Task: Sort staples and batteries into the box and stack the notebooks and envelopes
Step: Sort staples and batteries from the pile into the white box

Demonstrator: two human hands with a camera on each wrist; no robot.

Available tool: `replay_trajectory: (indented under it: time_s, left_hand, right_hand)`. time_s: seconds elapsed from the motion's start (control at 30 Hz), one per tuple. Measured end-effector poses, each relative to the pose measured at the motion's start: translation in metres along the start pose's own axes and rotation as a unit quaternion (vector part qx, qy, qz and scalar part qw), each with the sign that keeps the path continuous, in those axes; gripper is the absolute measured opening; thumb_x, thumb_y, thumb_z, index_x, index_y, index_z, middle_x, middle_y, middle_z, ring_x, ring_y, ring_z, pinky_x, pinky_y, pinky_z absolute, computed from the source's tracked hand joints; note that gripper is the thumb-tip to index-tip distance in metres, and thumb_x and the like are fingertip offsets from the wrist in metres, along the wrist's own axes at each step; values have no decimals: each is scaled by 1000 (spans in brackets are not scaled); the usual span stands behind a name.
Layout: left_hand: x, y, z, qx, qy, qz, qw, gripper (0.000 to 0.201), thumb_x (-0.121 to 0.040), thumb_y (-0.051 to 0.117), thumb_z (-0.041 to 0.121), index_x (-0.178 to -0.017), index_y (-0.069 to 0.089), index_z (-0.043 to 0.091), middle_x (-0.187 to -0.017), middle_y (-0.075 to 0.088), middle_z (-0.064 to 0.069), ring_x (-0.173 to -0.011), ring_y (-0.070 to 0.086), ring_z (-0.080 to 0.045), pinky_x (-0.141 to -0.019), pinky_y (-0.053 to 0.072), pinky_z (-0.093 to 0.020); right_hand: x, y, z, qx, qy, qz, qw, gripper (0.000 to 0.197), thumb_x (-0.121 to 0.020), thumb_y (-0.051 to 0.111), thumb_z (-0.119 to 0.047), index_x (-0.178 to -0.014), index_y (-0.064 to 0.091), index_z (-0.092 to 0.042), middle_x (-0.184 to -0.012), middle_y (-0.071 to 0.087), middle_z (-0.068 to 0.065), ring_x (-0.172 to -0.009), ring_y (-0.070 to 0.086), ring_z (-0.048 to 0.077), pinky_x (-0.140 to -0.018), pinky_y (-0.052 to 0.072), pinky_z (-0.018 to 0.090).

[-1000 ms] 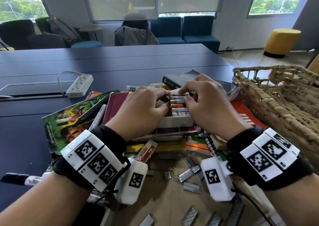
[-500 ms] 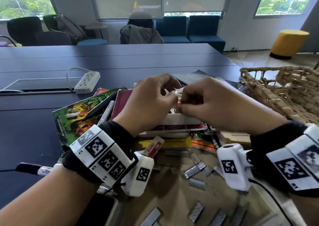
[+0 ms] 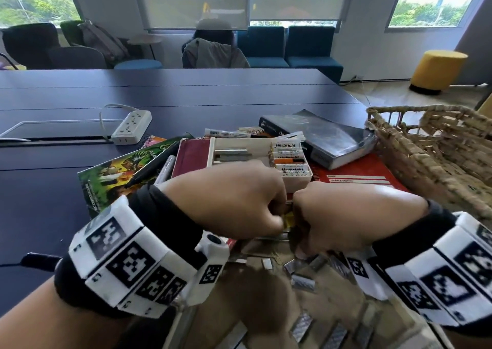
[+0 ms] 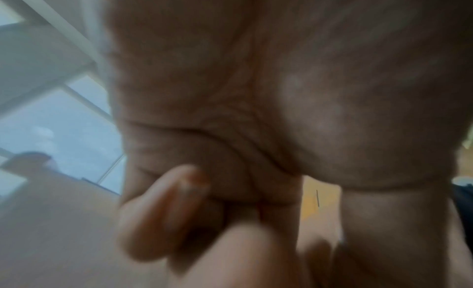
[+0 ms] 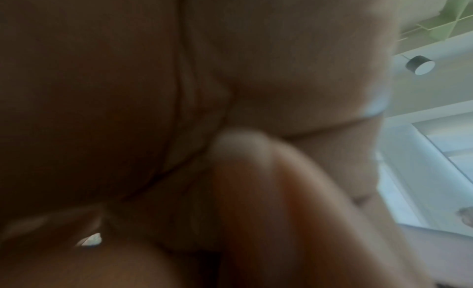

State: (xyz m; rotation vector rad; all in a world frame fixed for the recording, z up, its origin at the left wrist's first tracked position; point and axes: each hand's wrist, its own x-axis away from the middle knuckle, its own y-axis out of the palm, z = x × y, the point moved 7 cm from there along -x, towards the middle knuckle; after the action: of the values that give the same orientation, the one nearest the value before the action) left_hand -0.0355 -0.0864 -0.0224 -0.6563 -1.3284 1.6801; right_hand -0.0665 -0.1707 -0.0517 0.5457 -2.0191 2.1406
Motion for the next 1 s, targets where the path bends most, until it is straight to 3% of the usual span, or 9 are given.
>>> replay_trajectory:
  time_s: [0.1, 0.17, 0.27, 0.37, 0.53, 0.67, 0.77, 0.87, 1.0]
  left_hand:
    - [-1, 9, 3, -22, -8, -44, 999, 28, -88, 67, 27, -63, 57, 22, -52, 52, 2, -46, 49, -9, -47, 37, -20]
    - [-3, 9, 1, -26, -20, -43, 999, 31, -88, 67, 28, -60, 54, 22, -51, 50, 3, -45, 48, -9, -48, 36, -21]
    - [-4, 9, -4, 1, -27, -49, 998, 27, -89, 67, 30, -65, 63, 20, -50, 51, 4, -44, 47, -10, -49, 41, -24]
    - [-4, 9, -9, 25, -36, -52, 998, 25, -91, 63, 30, -69, 69, 19, -52, 57, 3, -45, 53, -14, -49, 48, -28]
    - [-4, 9, -10, -16, -36, -44, 998, 24, -90, 61, 31, -74, 70, 16, -56, 57, 1, -48, 51, -13, -51, 46, -27]
    - [-4, 13, -11, 0, -32, -70, 997, 21, -89, 65, 31, -74, 69, 17, -58, 60, -1, -52, 59, -20, -55, 56, -37]
    - [-3, 18, -8, 26, -26, -88, 995, 24, -87, 69, 39, -73, 66, 20, -63, 64, -1, -56, 64, -21, -58, 59, -45]
    - [-5, 25, 1, -43, -2, -79, 996, 32, -85, 70, 50, -81, 65, 19, -71, 65, -3, -60, 61, -20, -59, 56, -39]
    - [-10, 29, 16, -108, 17, -85, 990, 33, -80, 76, 52, -93, 60, 26, -74, 59, 5, -65, 56, -15, -59, 51, -31]
  right_hand:
    - [-4, 1, -4, -3, -21, 14, 1000, 25, -81, 79, -36, -101, 66, -28, -74, 52, -8, -67, 57, 16, -57, 46, 27]
    - [-8, 3, -4, -2, -26, 15, 1000, 27, -83, 77, -28, -108, 66, -22, -74, 52, -7, -62, 54, 14, -53, 45, 26]
    - [-13, 5, -2, 6, -28, 28, 999, 28, -83, 77, -27, -109, 66, -21, -76, 53, -6, -63, 54, 15, -57, 49, 29]
    - [-14, 5, -4, 8, -32, 48, 998, 29, -84, 77, -28, -110, 65, -23, -72, 45, -7, -57, 46, 10, -53, 41, 27]
    - [-17, 5, -9, -5, -44, 52, 998, 34, -84, 77, -27, -115, 65, -23, -79, 50, -7, -64, 51, 16, -57, 42, 27]
    - [-11, -1, -3, -17, -24, 26, 999, 20, -82, 78, -31, -94, 63, -25, -77, 56, -5, -58, 50, 8, -48, 38, 23]
    - [-4, -14, 9, -81, -18, 38, 996, 16, -78, 78, -27, -75, 63, -19, -69, 65, -4, -55, 59, 7, -50, 52, 28]
    - [-1, -30, 24, -113, -15, 88, 990, 25, -75, 76, -32, -61, 63, -15, -52, 59, -3, -45, 50, 8, -52, 49, 31]
    - [3, -41, 36, -141, -17, 143, 979, 27, -76, 73, -34, -64, 65, -11, -56, 60, 2, -54, 54, 17, -61, 53, 43]
